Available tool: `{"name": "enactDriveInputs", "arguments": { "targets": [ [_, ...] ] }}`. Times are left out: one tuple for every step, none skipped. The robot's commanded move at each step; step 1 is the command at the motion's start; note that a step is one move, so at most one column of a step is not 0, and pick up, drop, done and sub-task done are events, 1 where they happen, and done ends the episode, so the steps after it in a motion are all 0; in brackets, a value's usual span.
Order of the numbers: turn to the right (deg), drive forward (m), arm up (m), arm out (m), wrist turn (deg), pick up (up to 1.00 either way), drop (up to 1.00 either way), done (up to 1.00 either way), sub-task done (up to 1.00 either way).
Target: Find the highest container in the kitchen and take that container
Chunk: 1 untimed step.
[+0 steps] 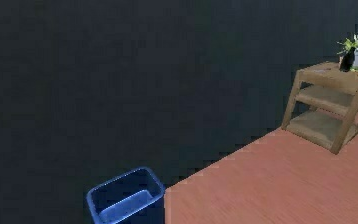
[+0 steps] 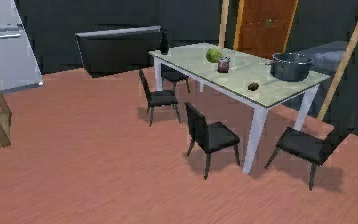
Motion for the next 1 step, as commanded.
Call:
{"name": "enactDriveInputs", "arguments": {
  "targets": [
    [45.0, 0.0, 0.0, 0.0, 0.0, 0.0, 0.0, 0.0, 0.0]
  ]
}}
